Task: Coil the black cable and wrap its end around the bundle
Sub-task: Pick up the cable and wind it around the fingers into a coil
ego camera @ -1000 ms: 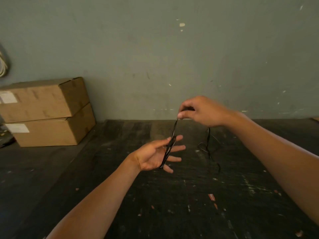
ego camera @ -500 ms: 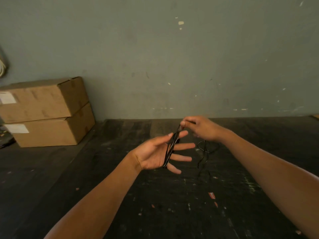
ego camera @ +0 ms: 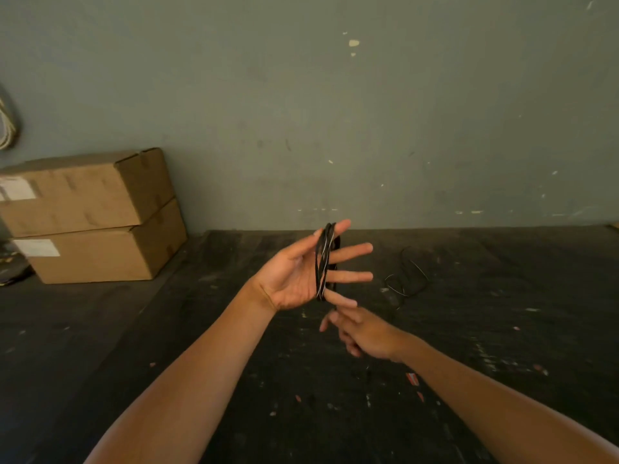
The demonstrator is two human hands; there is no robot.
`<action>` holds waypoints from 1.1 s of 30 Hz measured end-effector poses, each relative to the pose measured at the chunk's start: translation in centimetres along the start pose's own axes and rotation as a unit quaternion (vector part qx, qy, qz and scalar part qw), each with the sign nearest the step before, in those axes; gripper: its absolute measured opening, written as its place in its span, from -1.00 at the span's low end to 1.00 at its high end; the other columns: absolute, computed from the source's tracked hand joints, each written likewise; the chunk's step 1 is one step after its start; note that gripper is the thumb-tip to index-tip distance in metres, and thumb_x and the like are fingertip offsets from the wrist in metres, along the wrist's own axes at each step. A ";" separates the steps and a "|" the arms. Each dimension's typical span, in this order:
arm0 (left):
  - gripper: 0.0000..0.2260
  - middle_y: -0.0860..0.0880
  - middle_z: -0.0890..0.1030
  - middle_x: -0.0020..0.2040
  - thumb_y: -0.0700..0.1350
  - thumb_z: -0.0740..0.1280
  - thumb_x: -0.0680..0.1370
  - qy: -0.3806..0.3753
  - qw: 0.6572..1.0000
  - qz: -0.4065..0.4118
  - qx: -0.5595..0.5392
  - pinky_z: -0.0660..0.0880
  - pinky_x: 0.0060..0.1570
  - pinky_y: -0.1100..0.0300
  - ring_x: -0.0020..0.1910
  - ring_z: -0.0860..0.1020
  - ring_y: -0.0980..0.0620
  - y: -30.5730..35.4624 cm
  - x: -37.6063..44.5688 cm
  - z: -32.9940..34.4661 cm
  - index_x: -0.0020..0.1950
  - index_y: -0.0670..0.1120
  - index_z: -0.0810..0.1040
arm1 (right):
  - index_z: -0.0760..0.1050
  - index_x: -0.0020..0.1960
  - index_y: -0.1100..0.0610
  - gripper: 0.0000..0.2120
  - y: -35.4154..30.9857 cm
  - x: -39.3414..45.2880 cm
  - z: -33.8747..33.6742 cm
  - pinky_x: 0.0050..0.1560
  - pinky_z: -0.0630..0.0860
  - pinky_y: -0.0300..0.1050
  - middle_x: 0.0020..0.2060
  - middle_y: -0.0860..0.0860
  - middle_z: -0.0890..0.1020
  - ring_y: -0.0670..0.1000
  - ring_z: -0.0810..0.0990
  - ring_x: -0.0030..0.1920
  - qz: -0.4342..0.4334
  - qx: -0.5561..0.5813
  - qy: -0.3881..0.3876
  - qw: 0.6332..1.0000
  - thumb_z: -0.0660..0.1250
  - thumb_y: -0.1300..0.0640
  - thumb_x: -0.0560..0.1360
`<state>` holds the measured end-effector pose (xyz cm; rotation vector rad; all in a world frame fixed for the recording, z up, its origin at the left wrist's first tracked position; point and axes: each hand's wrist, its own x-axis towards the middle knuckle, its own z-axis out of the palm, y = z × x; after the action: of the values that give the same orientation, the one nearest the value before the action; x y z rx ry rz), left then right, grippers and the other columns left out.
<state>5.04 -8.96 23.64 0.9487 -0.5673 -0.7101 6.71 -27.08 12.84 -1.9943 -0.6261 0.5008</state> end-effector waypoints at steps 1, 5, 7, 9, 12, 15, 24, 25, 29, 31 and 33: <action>-0.58 -0.20 0.26 0.56 0.08 0.15 0.63 0.000 1.000 0.008 -0.006 0.21 0.23 -0.50 0.48 0.21 -0.42 0.2 0.2 0.0 0.49 0.12 0.39 | 0.53 0.07 -0.04 -0.72 -0.3 -0.2 0.7 -0.36 0.45 -0.16 -0.46 -0.12 0.40 -0.10 0.41 -0.46 -0.003 -0.011 -0.020 1.000 0.07 -0.09 0.65; -0.58 -0.20 0.28 0.55 0.08 0.15 0.62 0.015 1.000 0.022 -0.010 0.24 0.19 -0.48 0.47 0.25 -0.41 0.5 0.9 0.0 0.49 0.12 0.38 | 0.52 0.09 -0.13 -0.75 -2.4 -1.1 2.2 -0.39 0.39 -0.22 -0.39 -0.10 0.39 -0.15 0.35 -0.45 -0.003 -0.020 -0.083 0.996 0.07 -0.09 0.65; -0.58 -0.19 0.31 0.53 0.08 0.18 0.60 0.027 0.999 0.026 -0.005 0.25 0.18 -0.48 0.46 0.27 -0.41 0.4 0.9 -0.2 0.47 0.12 0.40 | 0.52 0.13 -0.10 -0.73 -3.9 -1.6 2.1 -0.35 0.39 -0.20 -0.37 -0.08 0.38 -0.15 0.35 -0.42 -0.007 -0.046 -0.115 0.992 0.06 -0.10 0.65; -0.58 -0.18 0.34 0.52 0.09 0.21 0.58 0.047 0.998 0.030 -0.002 0.27 0.18 -0.49 0.45 0.30 -0.40 0.4 0.8 -0.7 0.45 0.13 0.43 | 0.53 0.15 -0.05 -0.70 -5.4 -2.1 1.8 -0.31 0.39 -0.16 -0.35 -0.07 0.38 -0.16 0.36 -0.41 -0.016 -0.081 -0.137 0.987 0.07 -0.11 0.66; -0.60 -0.14 0.40 0.50 0.11 0.23 0.55 0.086 0.996 0.024 0.006 0.30 0.19 -0.48 0.43 0.36 -0.37 0.2 0.3 -1.6 0.40 0.16 0.50 | 0.58 0.08 -0.01 -0.67 -7.4 -2.9 0.8 -0.26 0.37 -0.24 -0.33 -0.15 0.46 -0.30 0.45 -0.41 -0.057 -0.173 -0.141 0.973 0.08 -0.12 0.64; -0.61 -0.11 0.43 0.48 0.13 0.21 0.55 0.118 0.993 0.011 0.012 0.27 0.23 -0.50 0.40 0.41 -0.33 -0.3 -0.3 -2.6 0.37 0.17 0.52 | 0.60 -0.06 0.05 -0.67 -9.6 -3.6 -0.6 -0.25 0.36 -0.51 -0.37 -0.41 0.55 -0.51 0.42 -0.35 -0.097 -0.243 -0.122 0.957 0.11 -0.04 0.65; -0.55 -0.16 0.49 0.42 0.11 0.28 0.55 0.137 0.989 -0.050 0.038 0.34 0.18 -0.46 0.35 0.48 -0.31 -2.2 -1.1 -3.8 0.45 0.08 0.46 | 0.50 -0.27 -0.05 -0.74 -14.8 -3.5 -7.0 -0.42 0.34 -0.37 -0.45 -0.14 0.53 -0.21 0.39 -0.52 -0.150 -0.364 -0.025 0.919 0.29 0.00 0.59; -0.54 -0.16 0.47 0.44 0.11 0.29 0.54 0.138 0.988 -0.059 0.040 0.32 0.20 -0.47 0.39 0.43 -0.32 -2.2 -1.1 -3.7 0.45 0.08 0.46 | 0.50 -0.25 -0.06 -0.78 -15.1 -3.3 -7.7 -0.42 0.33 -0.38 -0.43 -0.12 0.52 -0.20 0.38 -0.51 -0.143 -0.369 -0.015 0.918 0.31 -0.02 0.58; -0.56 -0.10 0.42 0.49 0.11 0.30 0.54 0.108 0.989 -0.092 0.050 0.32 0.25 -0.45 0.45 0.35 -0.31 -2.4 -1.2 -3.2 0.43 0.12 0.47 | 0.59 -0.12 0.10 -0.81 -16.2 -2.5 -10.3 -0.40 0.32 -0.36 -0.40 -0.13 0.50 -0.21 0.43 -0.45 -0.133 -0.380 0.037 0.915 0.39 -0.03 0.51; -0.54 -0.10 0.40 0.51 0.11 0.33 0.54 0.094 0.988 -0.106 0.055 0.35 0.23 -0.43 0.47 0.33 -0.31 -2.5 -1.2 -3.0 0.44 0.13 0.46 | 0.60 -0.13 0.07 -0.85 -16.3 -2.3 -11.3 -0.38 0.35 -0.40 -0.39 -0.17 0.53 -0.31 0.48 -0.42 -0.141 -0.362 0.059 0.919 0.42 -0.01 0.48; -0.51 -0.12 0.37 0.52 0.11 0.35 0.54 0.079 0.989 -0.112 0.052 0.36 0.23 -0.42 0.47 0.31 -0.32 -2.7 -1.2 -2.8 0.47 0.12 0.42 | 0.58 -0.16 0.00 -0.89 -16.1 -2.1 -11.7 -0.35 0.32 -0.36 -0.35 -0.16 0.56 -0.29 0.50 -0.38 -0.146 -0.356 0.068 0.921 0.43 -0.02 0.48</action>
<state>5.50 -7.60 19.82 1.1668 -0.3640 -0.8040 8.27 -29.53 32.65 -2.5139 -1.1081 -0.0773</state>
